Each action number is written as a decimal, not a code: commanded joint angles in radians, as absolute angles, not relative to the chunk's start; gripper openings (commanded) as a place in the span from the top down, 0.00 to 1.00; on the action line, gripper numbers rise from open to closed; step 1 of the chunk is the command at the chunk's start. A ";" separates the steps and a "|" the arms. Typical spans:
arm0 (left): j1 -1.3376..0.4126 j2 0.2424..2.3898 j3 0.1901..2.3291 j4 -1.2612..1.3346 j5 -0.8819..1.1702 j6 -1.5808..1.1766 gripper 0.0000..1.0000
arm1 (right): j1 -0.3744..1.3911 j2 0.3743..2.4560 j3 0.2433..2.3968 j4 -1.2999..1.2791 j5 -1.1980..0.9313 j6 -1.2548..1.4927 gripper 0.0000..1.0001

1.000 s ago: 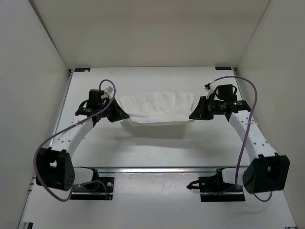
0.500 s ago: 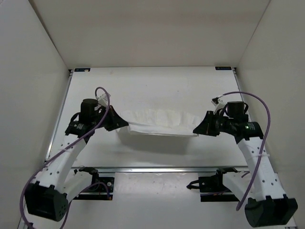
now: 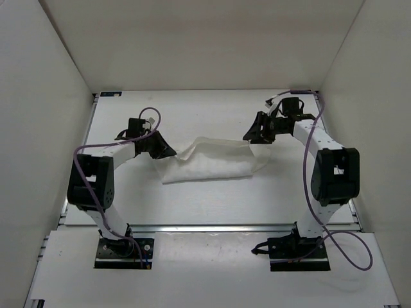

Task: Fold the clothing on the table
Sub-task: Fold the skirt

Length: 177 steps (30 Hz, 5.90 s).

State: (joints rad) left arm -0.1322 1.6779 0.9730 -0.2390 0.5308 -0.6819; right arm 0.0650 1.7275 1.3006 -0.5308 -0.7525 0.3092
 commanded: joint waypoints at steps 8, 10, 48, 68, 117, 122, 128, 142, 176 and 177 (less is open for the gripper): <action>-0.091 1.741 1.065 0.029 0.627 -0.742 0.15 | 0.060 1.732 1.241 -0.229 -0.689 0.238 0.45; -0.091 1.720 1.060 0.041 0.627 -0.743 0.14 | 0.069 1.711 1.215 -0.219 -0.596 0.232 0.39; -0.279 1.772 0.859 -0.012 0.403 -0.672 0.51 | 0.032 1.654 0.888 -0.302 -0.719 0.399 1.00; -0.284 1.799 0.838 0.023 0.403 -0.676 0.50 | 0.002 1.342 0.720 -0.592 -0.597 0.325 0.96; -0.288 1.809 0.821 0.023 0.423 -0.677 0.45 | 0.113 1.257 0.656 -0.449 -0.482 0.416 0.62; -0.293 1.804 0.813 0.023 0.422 -0.680 0.45 | 0.074 1.119 0.603 -0.499 -0.417 0.532 0.47; -0.296 1.798 0.815 0.023 0.423 -0.679 0.45 | 0.073 1.028 0.413 -0.370 -0.554 0.675 0.39; -0.305 1.783 0.795 0.031 0.422 -0.690 0.45 | 0.086 1.109 0.247 0.018 -0.539 0.930 0.33; -0.296 1.284 0.488 -0.195 0.186 -0.702 0.13 | -0.021 1.250 0.542 -0.196 -0.451 0.574 0.30; -0.298 1.278 0.473 -0.181 0.155 -0.727 0.14 | -0.023 1.250 0.538 -0.196 -0.449 0.574 0.30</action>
